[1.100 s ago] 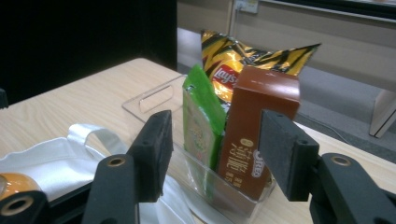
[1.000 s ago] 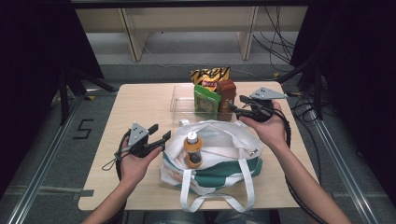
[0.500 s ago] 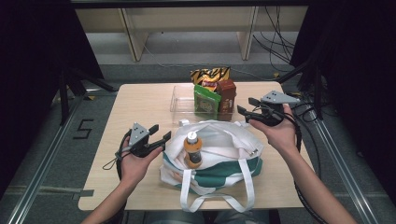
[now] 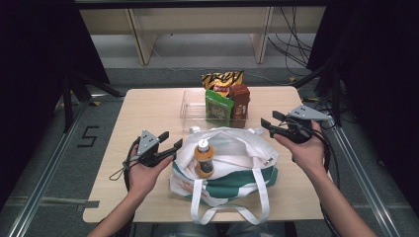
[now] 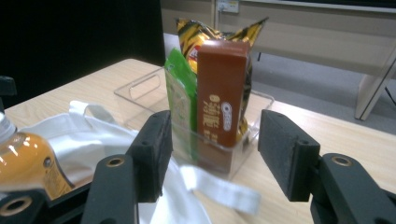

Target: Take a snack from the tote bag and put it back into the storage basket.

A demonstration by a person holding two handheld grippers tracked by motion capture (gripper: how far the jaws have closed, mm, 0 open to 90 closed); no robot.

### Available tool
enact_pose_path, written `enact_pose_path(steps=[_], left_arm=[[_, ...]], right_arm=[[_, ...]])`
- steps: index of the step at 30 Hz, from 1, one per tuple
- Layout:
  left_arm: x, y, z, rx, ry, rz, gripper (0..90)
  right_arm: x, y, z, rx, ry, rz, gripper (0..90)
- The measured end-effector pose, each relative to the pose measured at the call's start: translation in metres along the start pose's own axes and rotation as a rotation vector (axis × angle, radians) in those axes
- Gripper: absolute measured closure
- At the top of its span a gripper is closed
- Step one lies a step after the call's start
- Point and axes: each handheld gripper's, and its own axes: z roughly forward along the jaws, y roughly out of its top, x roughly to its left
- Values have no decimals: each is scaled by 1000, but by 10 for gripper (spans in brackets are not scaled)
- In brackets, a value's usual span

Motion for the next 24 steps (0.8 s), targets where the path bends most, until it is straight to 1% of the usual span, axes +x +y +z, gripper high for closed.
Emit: enact_pose_path(steps=[1, 2, 4, 5, 6, 7, 8, 9, 11, 12, 13, 14, 15, 16, 17, 18, 19, 20, 21, 22, 23, 24], left_arm=[[0, 1, 0, -1, 0, 8, 403], [-1, 2, 0, -3, -1, 4, 402], [-2, 3, 0, -6, -6, 3, 401], [-3, 3, -1, -7, -10, 7, 401], [-3, 4, -1, -7, -15, 9, 400], [-4, 4, -1, -9, -16, 8, 399], [-4, 5, -2, -13, -18, 15, 397], [-5, 6, -3, -16, -19, 11, 394], [-7, 9, -3, -32, -33, 19, 392], [-9, 10, -5, -30, -34, 12, 391], [-10, 12, -5, -42, -44, 22, 390], [-12, 13, -6, -46, -52, 20, 390], [-14, 14, -6, -59, -68, 24, 390], [-16, 15, -7, -59, -76, 29, 390], [-19, 17, -7, -67, -92, 34, 390], [-22, 18, -8, -62, -99, 32, 390], [-22, 18, -8, -62, -99, 32, 391], [-27, 19, -9, -68, -120, 28, 393], [-30, 20, -9, -65, -126, 23, 393], [-32, 20, -9, -81, -140, 20, 394], [-32, 20, -9, -81, -140, 20, 394], [-34, 21, -10, -70, -139, 28, 394]], right_arm=[[0, -3, -3, 2, -5, 2, 455], [-1, -6, -5, 1, -4, 6, 455], [-4, -13, -9, 11, -22, 8, 455], [-4, -16, -12, 14, -20, 21, 455], [-5, -19, -14, 20, -18, 24, 455], [-6, -22, -16, 13, -33, 17, 455], [-7, -24, -19, 24, -36, 24, 455], [-8, -27, -20, 16, -36, 23, 454], [-10, -31, -24, 15, -50, 25, 451], [-11, -32, -26, 19, -51, 33, 450], [-12, -34, -27, 1, -71, 30, 449], [-13, -34, -29, 12, -63, 31, 447], [-15, -34, -29, 5, -65, 10, 446], [-14, -35, -30, 13, -69, 32, 445], [-14, -35, -30, 10, -72, 33, 444], [-15, -34, -31, 10, -75, 32, 443], [-14, -34, -31, 14, -73, 40, 442], [-16, -34, -31, 11, -77, 21, 441], [-16, -33, -31, 9, -77, 12, 441], [-16, -33, -30, 11, -76, 11, 441], [-16, -33, -30, 11, -76, 11, 441], [-16, -34, -30, 14, -74, 22, 440]])
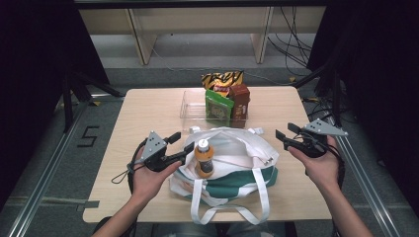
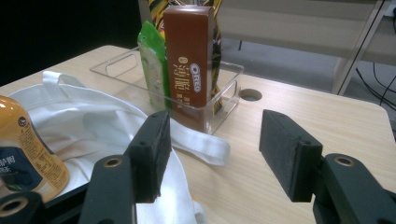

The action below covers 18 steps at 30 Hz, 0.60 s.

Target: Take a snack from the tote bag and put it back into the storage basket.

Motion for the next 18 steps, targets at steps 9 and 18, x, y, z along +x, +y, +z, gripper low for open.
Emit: enact_pose_path(steps=[9, 18], left_arm=[[-21, 3, 9, 9, -73, 4, 407], [-28, -2, 29, 60, -66, 21, 428]], right_arm=[[-1, -1, 1, 6, -1, -3, 439], [0, -2, 3, 9, -5, 0, 438]])
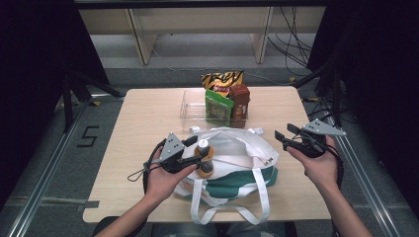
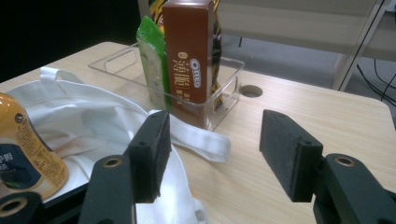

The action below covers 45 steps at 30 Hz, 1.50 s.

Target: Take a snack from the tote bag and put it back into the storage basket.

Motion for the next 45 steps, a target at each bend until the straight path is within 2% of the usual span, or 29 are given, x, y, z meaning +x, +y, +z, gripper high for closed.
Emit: enact_pose_path(steps=[3, 5, 6, 7, 9, 11, 13, 14, 15, 16, 19, 24, 25, 27, 34, 36, 40, 43, 44, 45], left_arm=[[-1, -2, 4, 14, -1, 8, 450], [-1, -4, 7, 15, -5, 7, 467], [-1, -5, 9, 17, -7, -3, 475], [0, -6, 10, 25, -5, -8, 479], [2, -8, 13, 23, -9, -9, 502], [2, -9, 13, 27, -8, -5, 529], [5, -11, 14, 14, -24, -20, 557], [6, -10, 14, 10, -25, -13, 571], [6, -10, 14, 12, -25, -2, 580], [5, -10, 14, 13, -31, -2, 582], [6, -9, 14, 16, -36, 0, 585], [6, -8, 13, 19, -35, -2, 586], [6, -8, 13, 17, -37, 0, 586], [6, -6, 12, 9, -38, 1, 586], [5, 5, 9, -11, -49, 13, 587], [5, 7, 8, -18, -49, 10, 587], [5, 13, 8, -32, -55, 15, 587], [5, 19, 7, -41, -61, 12, 587], [6, 21, 7, -44, -64, 14, 587], [7, 23, 8, -48, -65, 15, 587]], right_arm=[[1, -1, 0, -9, -10, 26, 438], [-3, -2, -1, 11, 5, -5, 438], [-3, -2, 0, 6, 6, -1, 438], [-2, -3, 0, 13, 1, 24, 438], [-1, -3, -1, 22, -2, 39, 438], [-4, -3, 1, 4, 9, 8, 437], [-4, -3, 1, 4, 8, 7, 438], [-4, -3, 0, 14, 0, 7, 437], [-1, -4, 0, 10, -7, 32, 438], [-2, -4, 2, -2, -15, 24, 438], [-2, -4, 1, 25, 6, 29, 438], [-3, -5, 1, 26, 10, 19, 437], [-5, -5, 2, 21, 6, -4, 438], [-3, -4, 0, 29, -3, 25, 438], [-3, -3, -1, 18, 2, 32, 438], [-5, -3, 0, 12, 3, 7, 438], [-4, -3, -2, 15, -13, 30, 438], [-6, -2, -3, 0, -13, 2, 438], [-7, -1, -3, -1, -2, 4, 438], [-6, -2, -3, 3, -12, 19, 438]])
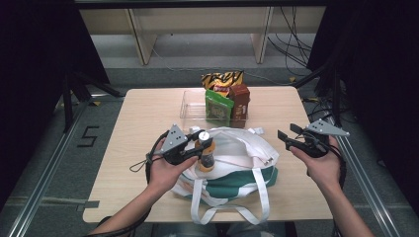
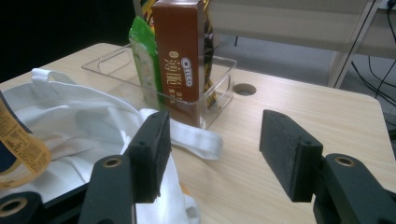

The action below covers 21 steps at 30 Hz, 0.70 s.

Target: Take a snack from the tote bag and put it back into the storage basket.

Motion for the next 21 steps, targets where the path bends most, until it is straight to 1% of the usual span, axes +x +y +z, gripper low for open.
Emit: enact_pose_path(steps=[1, 2, 3, 4, 5, 6, 7, 8, 9, 10, 11, 13, 14, 16, 17, 18, 19, 20, 21], left_arm=[[0, 2, 0, -2, -1, 1, 587], [1, 4, 1, -5, -3, 1, 588], [1, 6, 1, -8, -4, -1, 588], [2, 7, 2, -9, -5, -4, 588], [2, 9, 2, -12, -6, -8, 588], [2, 11, 3, -13, -9, -9, 588], [2, 13, 3, -21, -14, -11, 588], [2, 15, 4, -23, -20, -6, 588], [2, 16, 4, -24, -22, -4, 588], [1, 18, 4, -26, -22, -4, 588], [1, 19, 5, -32, -25, -4, 588], [0, 22, 5, -35, -27, -5, 588], [0, 22, 5, -35, -27, -5, 588], [1, 24, 8, -37, -41, 1, 588], [1, 25, 9, -38, -42, 0, 588], [1, 25, 9, -40, -44, -1, 588], [1, 26, 10, -39, -48, 3, 588], [1, 27, 10, -38, -49, 5, 588], [1, 27, 11, -38, -50, 5, 588]], right_arm=[[0, 0, 1, -4, 3, 16, 438], [0, -1, 1, 0, 1, 12, 438], [0, -1, 0, 9, -7, 18, 438], [-1, -1, 0, 4, -3, 16, 438], [-3, -1, 0, 4, -2, -2, 438], [-2, -1, 0, 6, -4, 17, 438], [-4, -1, 0, -8, -4, -7, 438], [-3, 0, -1, -1, -10, -2, 438], [-3, -1, -1, -12, -16, -1, 438], [-2, 0, -1, -3, -10, 3, 438], [-1, 0, -1, -10, -8, 19, 438], [-1, 1, -2, -5, -1, 22, 438], [-2, 1, -3, 2, -6, 21, 438], [-3, 1, -3, -13, -6, 15, 438], [-3, 0, -3, -3, -13, 26, 438], [-4, 0, -2, -12, -10, 17, 438], [-4, 0, -3, 0, -18, 24, 438], [-5, -1, -3, -1, -16, 21, 438], [-6, -1, -3, -5, -17, 1, 438]])
